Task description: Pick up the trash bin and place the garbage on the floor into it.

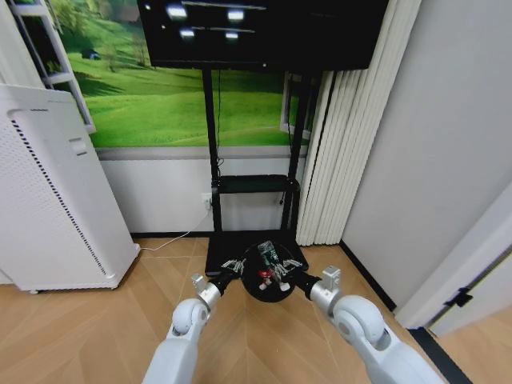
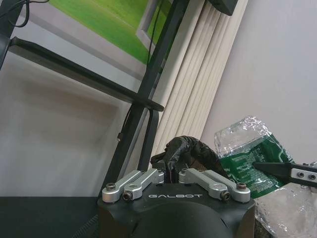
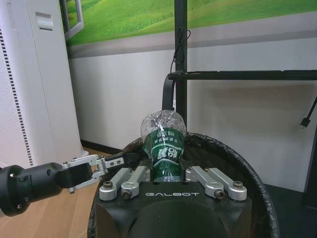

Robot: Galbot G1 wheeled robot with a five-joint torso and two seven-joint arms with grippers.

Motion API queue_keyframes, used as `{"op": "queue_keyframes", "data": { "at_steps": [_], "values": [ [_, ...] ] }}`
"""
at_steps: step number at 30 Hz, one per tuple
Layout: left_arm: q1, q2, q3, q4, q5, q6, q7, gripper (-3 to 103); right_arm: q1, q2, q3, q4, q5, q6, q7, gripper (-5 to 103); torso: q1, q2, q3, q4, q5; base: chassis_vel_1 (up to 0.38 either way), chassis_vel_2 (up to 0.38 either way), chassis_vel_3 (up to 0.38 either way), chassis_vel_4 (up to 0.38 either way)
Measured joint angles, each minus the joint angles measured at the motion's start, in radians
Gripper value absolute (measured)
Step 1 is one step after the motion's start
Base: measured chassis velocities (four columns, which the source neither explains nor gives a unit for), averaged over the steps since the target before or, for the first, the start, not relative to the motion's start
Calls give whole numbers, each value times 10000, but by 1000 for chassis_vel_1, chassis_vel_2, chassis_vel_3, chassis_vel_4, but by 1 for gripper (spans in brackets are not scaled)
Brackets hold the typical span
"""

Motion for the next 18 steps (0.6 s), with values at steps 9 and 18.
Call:
{"op": "queue_keyframes", "data": {
  "at_steps": [9, 18],
  "values": [
    [95, -18, -11, -176, 130, 18, 36, 7, -53, -41, 117, -166, -272, 221, -174, 57, 0, 0, 0, 1, 1, 0, 0, 0, 0],
    [271, -1, -74, -510, 198, 49, -59, 7, 42, 7, 877, -128, 66, 411, 436, 95, 0, 0, 0, 1, 0, 0, 0, 0, 0]
  ]
}}
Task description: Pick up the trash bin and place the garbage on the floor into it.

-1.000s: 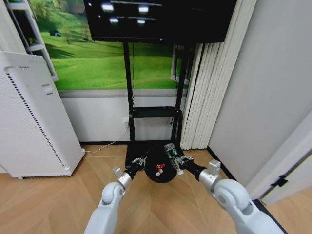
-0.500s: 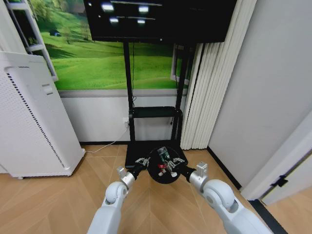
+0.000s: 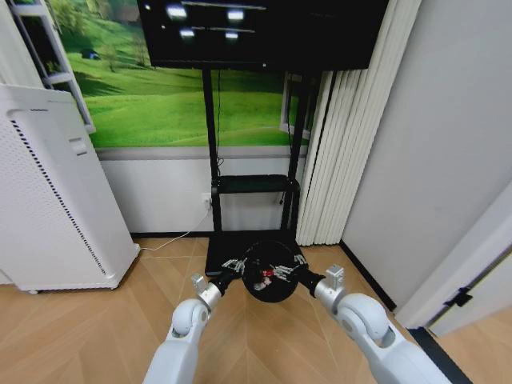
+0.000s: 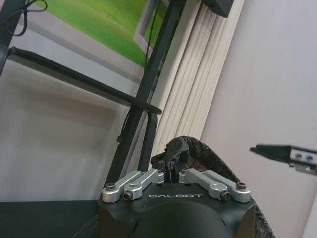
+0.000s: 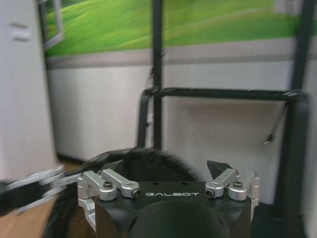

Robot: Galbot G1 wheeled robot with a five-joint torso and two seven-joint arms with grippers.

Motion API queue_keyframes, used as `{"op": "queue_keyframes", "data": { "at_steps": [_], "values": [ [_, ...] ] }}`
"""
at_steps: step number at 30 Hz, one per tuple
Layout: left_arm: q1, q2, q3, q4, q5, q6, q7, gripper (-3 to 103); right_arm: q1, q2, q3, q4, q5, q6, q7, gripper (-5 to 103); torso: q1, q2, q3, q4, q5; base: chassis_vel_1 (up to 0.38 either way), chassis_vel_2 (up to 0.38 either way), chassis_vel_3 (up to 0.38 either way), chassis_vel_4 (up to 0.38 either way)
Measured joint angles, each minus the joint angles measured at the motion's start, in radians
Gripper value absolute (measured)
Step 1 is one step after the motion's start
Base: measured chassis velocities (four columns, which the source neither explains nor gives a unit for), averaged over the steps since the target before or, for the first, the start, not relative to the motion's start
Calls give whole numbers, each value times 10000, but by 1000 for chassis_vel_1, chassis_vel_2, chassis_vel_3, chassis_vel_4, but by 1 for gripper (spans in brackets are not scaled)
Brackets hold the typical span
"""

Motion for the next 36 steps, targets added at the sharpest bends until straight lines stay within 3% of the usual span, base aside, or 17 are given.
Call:
{"op": "queue_keyframes", "data": {
  "at_steps": [1, 3, 4, 5, 6, 7, 9, 12, 13, 14, 20, 28, 36],
  "values": [
    [0, 0, 0, 0, 0, 0, 0, 7, 0, 0, 0, 0, 0, 0, 0, 95, 0, 0, 0, 0, 0, 0, 0, 0, 0],
    [89, 75, -110, -171, 38, 0, -44, 7, -13, 162, 498, -139, 309, 299, 813, 100, 0, 0, 0, 0, -3, 0, 0, 0, 0],
    [89, 75, -110, -171, 38, 0, -44, 7, -13, 162, 498, -139, 309, 299, 813, 100, 0, 0, 0, 0, -3, 0, 0, 0, 0],
    [172, 154, -201, -264, 156, -9, -51, 7, -71, 343, 773, -390, 517, 738, 1440, 100, 0, 0, -1, 0, -1, 0, 0, 0, 0],
    [172, 154, -201, -264, 156, -9, -51, 7, -71, 343, 773, -390, 517, 738, 1440, 100, 0, 0, -1, 0, -1, 0, 0, 0, 0],
    [333, 298, -318, -366, 365, -63, -58, 7, -172, 645, 1085, -877, 349, 1403, 2224, 100, 0, 0, 0, 0, 0, 0, 0, 0, 0],
    [568, 460, -466, -591, 552, -106, -95, 7, -290, 1062, 1452, -1665, -613, 2136, 2720, 100, 0, 0, 0, 0, 0, 0, 0, 0, 0],
    [682, 547, -563, -732, 691, -156, -118, 7, -332, 1249, 1589, -2166, -1276, 2501, 2841, 100, 0, 0, 0, 0, 0, 0, 0, 0, 0],
    [802, 660, -665, -911, 823, -170, -183, 7, -359, 1381, 1670, -2738, -1964, 2889, 2903, 100, 1, 0, 0, 2, 1, 0, 0, 0, 0],
    [941, 829, -759, -1186, 875, -171, -325, 7, -368, 1480, 1689, -3388, -2566, 3211, 2912, 100, 0, 0, 0, 0, 0, 0, 0, 0, 0],
    [1340, 1263, -1047, -1856, 943, -141, -487, 7, -347, 1476, 1621, -4450, -3140, 3689, 2556, 100, 0, 0, 0, 1, 2, 0, 0, 0, 0],
    [2207, 1648, -1707, -2640, 929, -140, -375, 7, -945, 1002, 1568, -3526, -2148, 3442, 1325, 100, 0, 0, -1, 3, -2, 0, 0, 0, 0],
    [2044, 1648, -1818, -2672, 845, -138, -348, 7, -1067, 1222, 1413, -3097, -1954, 3200, 1036, 100, 0, 0, -1, 0, 0, 1, -7, 2, 5]
  ]
}}
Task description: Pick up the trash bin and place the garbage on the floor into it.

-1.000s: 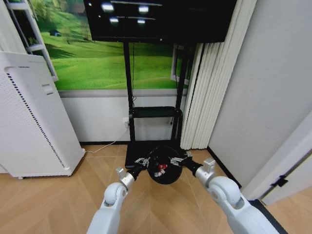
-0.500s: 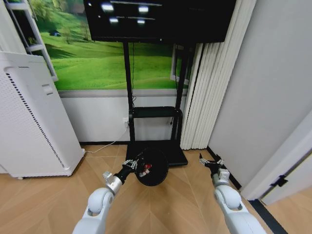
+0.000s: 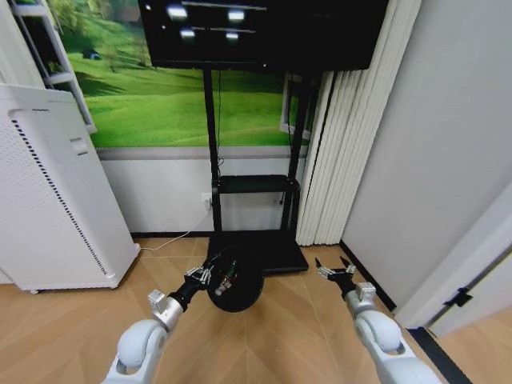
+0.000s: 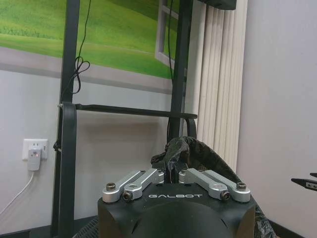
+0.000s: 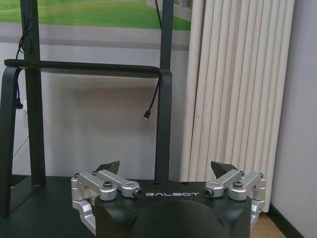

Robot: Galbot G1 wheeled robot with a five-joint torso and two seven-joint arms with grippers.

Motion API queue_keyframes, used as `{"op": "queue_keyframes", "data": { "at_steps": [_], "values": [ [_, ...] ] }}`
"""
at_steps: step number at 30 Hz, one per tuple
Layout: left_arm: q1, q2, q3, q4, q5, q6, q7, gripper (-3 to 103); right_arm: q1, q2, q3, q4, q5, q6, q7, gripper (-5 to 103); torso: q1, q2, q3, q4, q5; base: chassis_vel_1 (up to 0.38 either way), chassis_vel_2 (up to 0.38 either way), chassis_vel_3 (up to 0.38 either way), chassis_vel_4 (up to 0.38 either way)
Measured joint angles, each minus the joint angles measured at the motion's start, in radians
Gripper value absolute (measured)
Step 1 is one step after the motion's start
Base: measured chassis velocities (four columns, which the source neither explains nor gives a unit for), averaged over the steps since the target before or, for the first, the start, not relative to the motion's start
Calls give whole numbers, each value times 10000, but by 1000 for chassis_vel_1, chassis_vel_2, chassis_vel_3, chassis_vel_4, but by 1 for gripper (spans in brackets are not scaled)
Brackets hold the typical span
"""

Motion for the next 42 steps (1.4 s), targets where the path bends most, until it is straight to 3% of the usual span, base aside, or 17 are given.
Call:
{"op": "queue_keyframes", "data": {
  "at_steps": [33, 39, 42],
  "values": [
    [-321, -221, 109, 379, 55, -15, 34, 7, -263, -112, 8, 261, -254, -10, -139, 100, 1, 0, 0, 1, -1, 41, -68, -38, 65],
    [-368, -249, 119, 383, 44, -15, 36, 7, -210, 70, -64, 111, -339, 496, -207, 100, -1, 0, 0, 3, 0, 0, 0, 0, 0],
    [-335, -168, 28, 378, -76, -15, 90, 7, -577, 171, 56, 403, -958, 422, -357, 100, 0, 0, 1, 0, -2, 0, 0, 0, 0]
  ]
}}
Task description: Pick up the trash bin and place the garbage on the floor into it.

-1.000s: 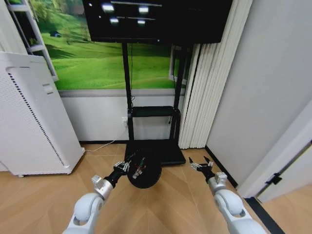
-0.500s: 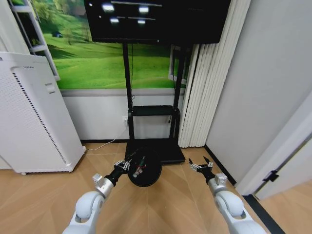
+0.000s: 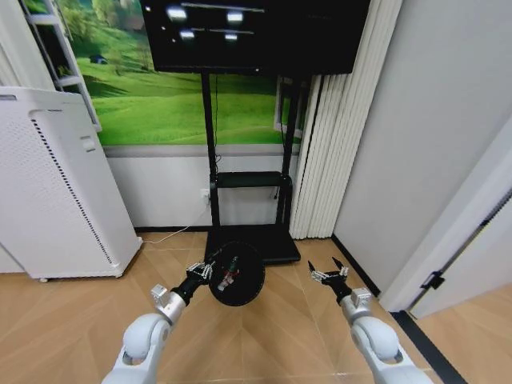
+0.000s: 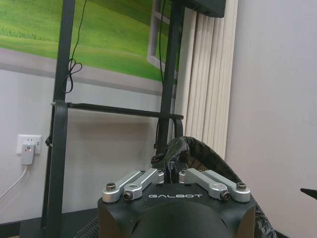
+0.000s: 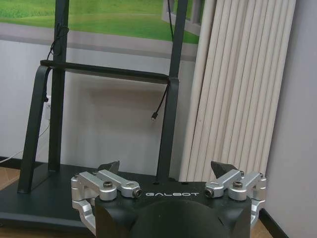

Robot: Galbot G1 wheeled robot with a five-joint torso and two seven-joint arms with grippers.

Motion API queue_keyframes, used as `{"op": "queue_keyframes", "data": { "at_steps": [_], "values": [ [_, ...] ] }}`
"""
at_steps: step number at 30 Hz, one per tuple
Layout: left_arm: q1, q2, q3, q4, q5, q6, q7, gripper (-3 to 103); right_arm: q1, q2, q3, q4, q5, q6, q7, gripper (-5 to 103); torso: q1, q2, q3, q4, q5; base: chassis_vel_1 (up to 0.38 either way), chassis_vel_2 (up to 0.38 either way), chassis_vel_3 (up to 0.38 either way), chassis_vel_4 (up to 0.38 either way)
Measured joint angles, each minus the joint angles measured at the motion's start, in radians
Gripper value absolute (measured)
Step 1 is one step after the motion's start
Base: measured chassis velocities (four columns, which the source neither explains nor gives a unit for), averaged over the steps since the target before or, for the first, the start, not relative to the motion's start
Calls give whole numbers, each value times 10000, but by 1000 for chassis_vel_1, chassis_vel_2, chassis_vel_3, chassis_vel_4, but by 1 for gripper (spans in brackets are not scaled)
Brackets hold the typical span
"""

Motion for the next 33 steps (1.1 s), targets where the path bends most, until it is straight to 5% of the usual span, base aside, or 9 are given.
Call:
{"op": "queue_keyframes", "data": {
  "at_steps": [33],
  "values": [
    [152, 267, -493, -141, -474, -84, 317, 7, -732, 535, 60, 898, -662, -268, 213, 100, 0, 0, 0, 1, 12, 183, 152, -179, -147]
  ]
}}
